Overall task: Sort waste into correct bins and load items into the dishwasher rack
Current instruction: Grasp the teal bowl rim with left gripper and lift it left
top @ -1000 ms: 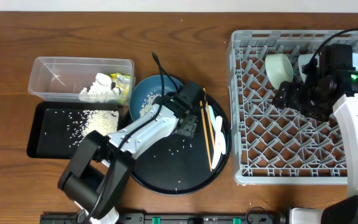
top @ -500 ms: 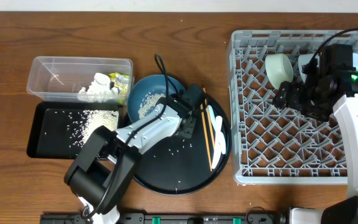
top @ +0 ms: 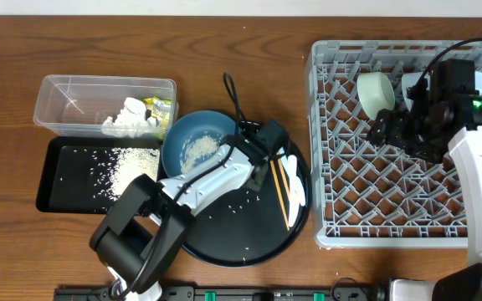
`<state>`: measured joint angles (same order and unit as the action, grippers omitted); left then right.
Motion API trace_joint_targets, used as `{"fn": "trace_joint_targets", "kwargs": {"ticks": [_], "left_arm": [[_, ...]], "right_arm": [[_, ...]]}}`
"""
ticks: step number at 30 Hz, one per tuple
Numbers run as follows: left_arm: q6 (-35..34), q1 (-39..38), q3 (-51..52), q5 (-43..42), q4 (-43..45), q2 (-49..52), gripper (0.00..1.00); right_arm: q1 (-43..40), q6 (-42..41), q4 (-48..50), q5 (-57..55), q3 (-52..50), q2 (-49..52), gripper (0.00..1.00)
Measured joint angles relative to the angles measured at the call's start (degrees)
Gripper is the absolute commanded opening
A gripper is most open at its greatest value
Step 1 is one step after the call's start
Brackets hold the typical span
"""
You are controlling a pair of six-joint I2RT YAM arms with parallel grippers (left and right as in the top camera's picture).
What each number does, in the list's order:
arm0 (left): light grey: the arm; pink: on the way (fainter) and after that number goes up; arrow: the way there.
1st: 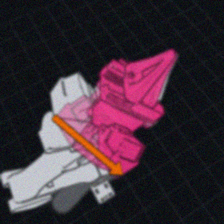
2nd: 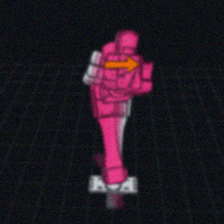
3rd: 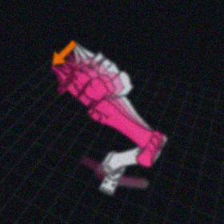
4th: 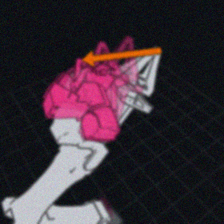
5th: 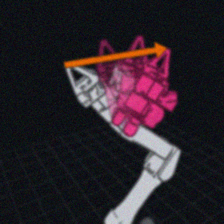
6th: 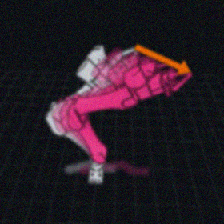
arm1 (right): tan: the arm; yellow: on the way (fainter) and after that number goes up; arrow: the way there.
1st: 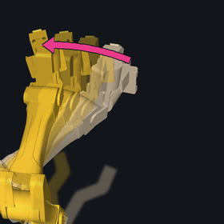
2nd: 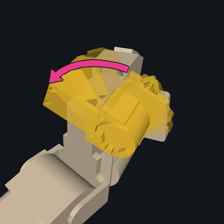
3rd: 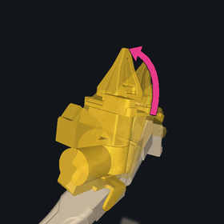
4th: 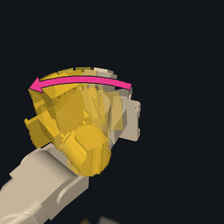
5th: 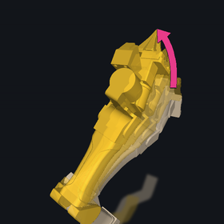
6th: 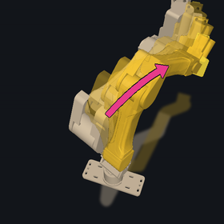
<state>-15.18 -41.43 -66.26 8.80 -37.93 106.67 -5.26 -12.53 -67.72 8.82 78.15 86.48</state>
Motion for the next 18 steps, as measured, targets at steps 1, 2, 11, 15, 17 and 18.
{"fn": "trace_joint_targets", "kwargs": {"ticks": [1, 2, 11, 15, 17, 18], "left_arm": [[-0.1, -0.1, 0.0, 0.0, -0.4, 0.0, 0.06], [-0.2, -0.1, 0.0, 0.0, -0.7, -0.2, 0.06], [-2.7, -0.5, 0.4, -3.9, -3.0, -6.6, 0.06], [-3.8, -0.5, 0.4, -5.1, -4.6, -12.8, 0.06], [-4.3, -0.5, 0.4, -5.4, -5.2, -15.6, 0.06], [-4.4, -0.5, 0.4, -5.5, -5.6, -16.9, 0.06]], "right_arm": [[0.0, 0.0, 0.0, 0.0, 0.0, 0.0, 0.94], [0.0, 0.0, 0.0, 0.0, 0.0, 0.0, 0.94], [0.0, 0.0, 0.0, 0.0, 0.0, 0.0, 0.94], [0.0, 0.0, 0.0, 0.0, 0.0, 0.0, 0.94], [0.0, 0.0, 0.0, 0.0, 0.0, 0.0, 0.94], [0.0, 0.0, 0.0, 0.0, 0.0, 0.0, 0.94]]}}
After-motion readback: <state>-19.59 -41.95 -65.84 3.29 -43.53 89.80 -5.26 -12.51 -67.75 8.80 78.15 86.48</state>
